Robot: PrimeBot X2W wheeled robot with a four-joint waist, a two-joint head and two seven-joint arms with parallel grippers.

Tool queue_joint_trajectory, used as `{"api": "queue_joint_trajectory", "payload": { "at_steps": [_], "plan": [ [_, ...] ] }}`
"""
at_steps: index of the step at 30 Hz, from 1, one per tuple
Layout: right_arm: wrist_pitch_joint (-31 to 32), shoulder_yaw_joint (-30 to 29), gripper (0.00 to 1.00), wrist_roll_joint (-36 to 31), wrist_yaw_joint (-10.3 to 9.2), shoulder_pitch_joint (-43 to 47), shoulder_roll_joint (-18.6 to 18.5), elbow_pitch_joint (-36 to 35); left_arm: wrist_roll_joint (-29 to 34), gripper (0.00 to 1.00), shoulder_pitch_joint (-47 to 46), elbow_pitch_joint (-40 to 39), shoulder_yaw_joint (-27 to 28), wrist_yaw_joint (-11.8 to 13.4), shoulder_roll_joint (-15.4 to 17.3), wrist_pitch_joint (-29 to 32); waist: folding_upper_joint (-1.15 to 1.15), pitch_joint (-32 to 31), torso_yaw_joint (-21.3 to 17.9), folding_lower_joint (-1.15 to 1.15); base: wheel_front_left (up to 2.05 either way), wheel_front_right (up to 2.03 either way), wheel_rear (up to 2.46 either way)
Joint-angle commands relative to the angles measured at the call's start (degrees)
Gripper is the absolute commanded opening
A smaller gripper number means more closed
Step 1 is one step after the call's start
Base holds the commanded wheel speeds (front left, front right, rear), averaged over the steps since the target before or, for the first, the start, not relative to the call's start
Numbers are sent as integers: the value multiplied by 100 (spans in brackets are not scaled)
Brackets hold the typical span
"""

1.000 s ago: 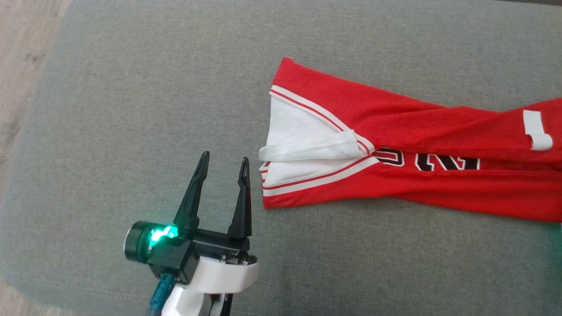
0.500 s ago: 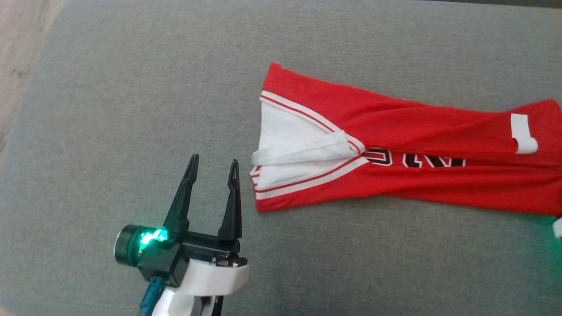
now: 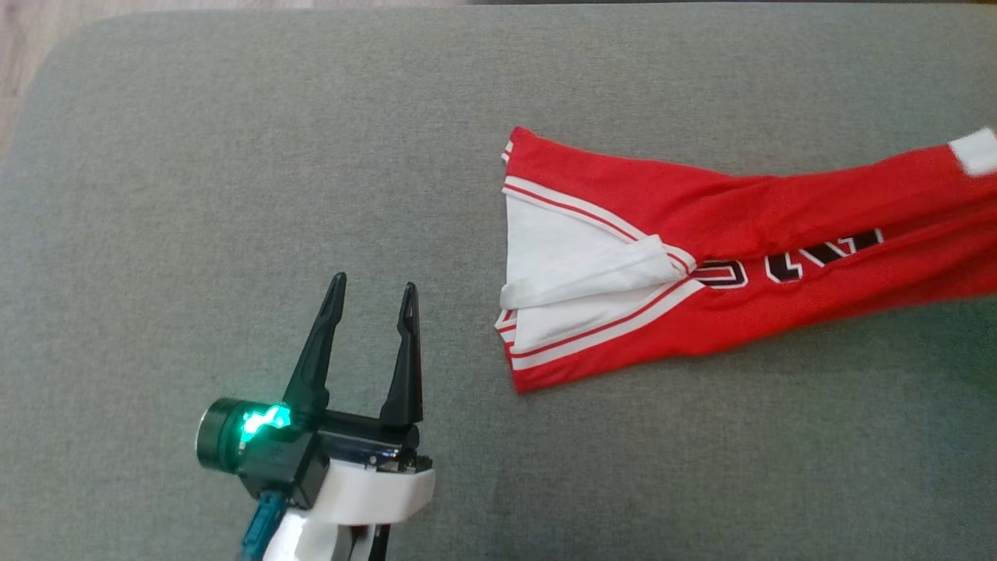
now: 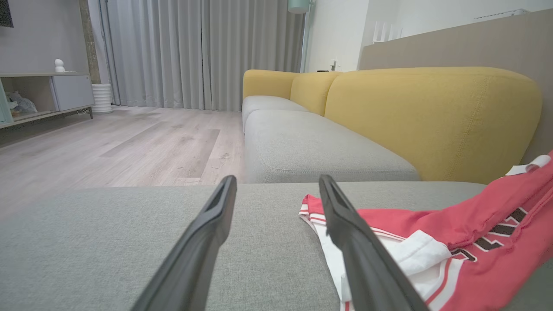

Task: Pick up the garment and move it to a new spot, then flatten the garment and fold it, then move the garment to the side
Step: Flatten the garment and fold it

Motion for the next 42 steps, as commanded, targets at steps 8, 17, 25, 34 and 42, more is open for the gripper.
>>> {"api": "queue_joint_trajectory", "payload": {
  "at_steps": [8, 17, 25, 34, 42],
  "plan": [
    [566, 732, 0, 145, -4, -129, 945, -2020, -121, 100, -45, -138, 83, -52, -19, -29, 0, -33, 262, 0, 0, 0, 0],
    [542, 2119, 0, -71, -4, -157, 1631, -1892, -238, 100, -70, -69, -63, -43, -19, -29, 0, -80, 748, 0, 0, 0, 0],
    [-191, 3292, 0, 211, -4, -231, 1681, -415, -369, 100, -27, 9, -192, 1, -19, -29, 0, -91, 1168, 0, 0, 0, 0],
    [-837, 4188, 100, 673, -4, -483, 1683, 699, -420, 100, -44, -1, -243, 43, -19, -29, 0, -31, 1255, 0, 0, 0, 0],
    [-1378, 4356, 100, 693, -4, -478, 1683, 382, -384, 100, -13, 4, -143, 47, -19, -29, 0, -151, 1015, 0, 0, 0, 0]
  ]
}}
